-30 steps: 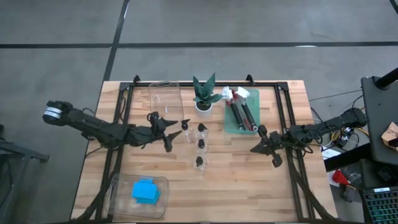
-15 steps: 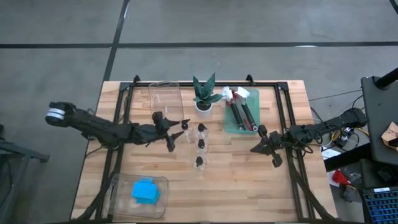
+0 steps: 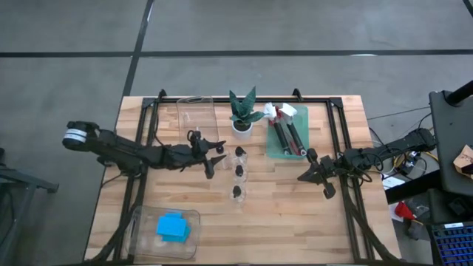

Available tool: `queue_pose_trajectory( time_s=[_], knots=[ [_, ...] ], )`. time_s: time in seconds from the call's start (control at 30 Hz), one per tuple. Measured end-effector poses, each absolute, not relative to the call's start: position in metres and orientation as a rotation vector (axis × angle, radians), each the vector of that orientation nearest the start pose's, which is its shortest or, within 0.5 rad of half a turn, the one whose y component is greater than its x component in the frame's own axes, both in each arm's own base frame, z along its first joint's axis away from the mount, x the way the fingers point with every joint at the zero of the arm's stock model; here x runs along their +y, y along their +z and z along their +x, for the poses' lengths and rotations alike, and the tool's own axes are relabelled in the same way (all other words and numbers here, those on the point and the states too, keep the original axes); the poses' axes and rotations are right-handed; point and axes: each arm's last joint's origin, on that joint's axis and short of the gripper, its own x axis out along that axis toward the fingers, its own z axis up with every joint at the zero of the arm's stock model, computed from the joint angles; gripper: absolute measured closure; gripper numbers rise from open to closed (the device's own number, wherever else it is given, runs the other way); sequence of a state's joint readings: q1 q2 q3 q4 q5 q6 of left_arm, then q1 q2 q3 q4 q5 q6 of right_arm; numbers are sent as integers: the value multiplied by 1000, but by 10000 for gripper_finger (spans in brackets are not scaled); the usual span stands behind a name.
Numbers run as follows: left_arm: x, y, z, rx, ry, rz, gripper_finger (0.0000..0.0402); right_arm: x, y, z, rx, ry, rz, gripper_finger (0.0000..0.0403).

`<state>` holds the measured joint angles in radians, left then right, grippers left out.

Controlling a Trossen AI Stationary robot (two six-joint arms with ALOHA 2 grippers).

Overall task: Pick & Place Kitchen Sink Supplies
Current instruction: Put the black soap dispenser into the top transparent bin

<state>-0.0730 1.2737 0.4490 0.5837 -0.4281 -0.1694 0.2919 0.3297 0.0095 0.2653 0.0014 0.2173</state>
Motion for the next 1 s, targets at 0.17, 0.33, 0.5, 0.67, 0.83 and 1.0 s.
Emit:
queue_pose_trajectory(
  time_s=[0.17,0.33,0.5,0.67,0.83,1.0],
  knots=[
    [-4,193,252,224,360,-92,165,34,163,113,86,283,208,394],
    [-4,193,252,222,359,-95,174,34,163,113,86,283,208,394],
    [-4,198,250,200,358,-102,213,34,163,113,86,283,208,394],
    [-4,199,250,197,359,-103,265,34,163,113,86,283,208,394],
    [-4,202,248,183,356,-127,276,34,163,113,86,283,208,394],
    [-5,208,243,188,336,-131,261,34,163,113,86,283,207,394]
  ],
)
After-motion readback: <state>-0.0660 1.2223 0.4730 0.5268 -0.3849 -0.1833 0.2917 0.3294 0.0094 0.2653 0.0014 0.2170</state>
